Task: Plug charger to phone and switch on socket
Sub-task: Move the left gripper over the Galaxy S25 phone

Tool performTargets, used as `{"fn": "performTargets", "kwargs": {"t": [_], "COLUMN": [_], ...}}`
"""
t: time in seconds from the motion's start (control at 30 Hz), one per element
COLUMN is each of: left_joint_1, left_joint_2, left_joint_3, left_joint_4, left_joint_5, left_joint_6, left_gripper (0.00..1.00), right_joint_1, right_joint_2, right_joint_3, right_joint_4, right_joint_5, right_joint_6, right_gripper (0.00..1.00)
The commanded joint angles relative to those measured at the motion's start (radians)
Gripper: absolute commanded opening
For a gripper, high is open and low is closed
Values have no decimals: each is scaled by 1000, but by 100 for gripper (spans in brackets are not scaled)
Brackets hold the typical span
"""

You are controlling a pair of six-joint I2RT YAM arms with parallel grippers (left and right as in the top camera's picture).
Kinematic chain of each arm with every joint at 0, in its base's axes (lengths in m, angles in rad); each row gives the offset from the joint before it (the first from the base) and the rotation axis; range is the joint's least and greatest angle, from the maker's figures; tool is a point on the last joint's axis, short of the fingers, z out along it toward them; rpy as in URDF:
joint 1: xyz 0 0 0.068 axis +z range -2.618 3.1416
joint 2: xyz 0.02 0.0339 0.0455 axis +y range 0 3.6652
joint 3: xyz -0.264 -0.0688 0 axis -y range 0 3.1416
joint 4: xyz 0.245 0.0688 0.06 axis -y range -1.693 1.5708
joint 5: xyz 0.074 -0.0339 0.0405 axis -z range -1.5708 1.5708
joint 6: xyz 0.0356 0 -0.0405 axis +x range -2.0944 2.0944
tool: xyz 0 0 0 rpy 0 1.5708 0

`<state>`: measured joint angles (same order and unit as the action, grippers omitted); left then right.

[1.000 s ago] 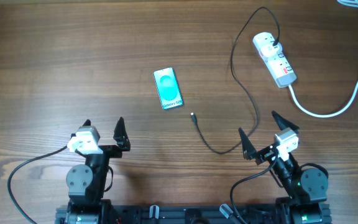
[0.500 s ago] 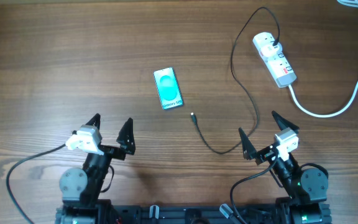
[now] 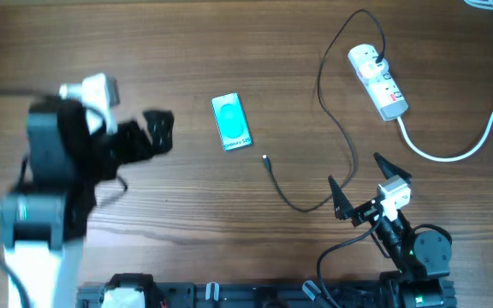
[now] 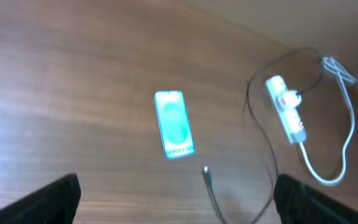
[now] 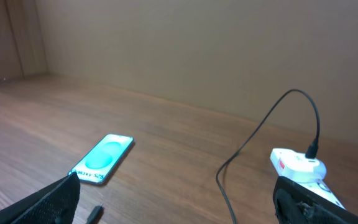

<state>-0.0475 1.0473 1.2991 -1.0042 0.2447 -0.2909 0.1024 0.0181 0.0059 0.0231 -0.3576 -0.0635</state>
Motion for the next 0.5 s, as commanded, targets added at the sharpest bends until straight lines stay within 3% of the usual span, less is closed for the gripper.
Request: {"fn": "performTargets", "kwargs": {"t": [0.0, 0.37, 0.43, 0.47], "left_joint_1": [-76, -260, -270, -274], "left_joint_2": [258, 656, 698, 716], "left_joint_3": [267, 333, 333, 333], "left_joint_4": [-159, -136, -123, -119], "left_joint_5": [13, 17, 16, 17], "left_joint_6": [-2, -5, -6, -7], "left_gripper": [100, 98, 36, 13], "right_joint_1": [1, 1, 1, 1], "right_joint_2": [-1, -1, -1, -1], "right_joint_3": [-1, -1, -1, -1], "right_joint_4": [3, 3, 3, 3], "right_joint_5": [10, 10, 10, 10], "right_joint_6": [13, 13, 13, 13], "right_gripper": [100, 100, 100, 100]}}
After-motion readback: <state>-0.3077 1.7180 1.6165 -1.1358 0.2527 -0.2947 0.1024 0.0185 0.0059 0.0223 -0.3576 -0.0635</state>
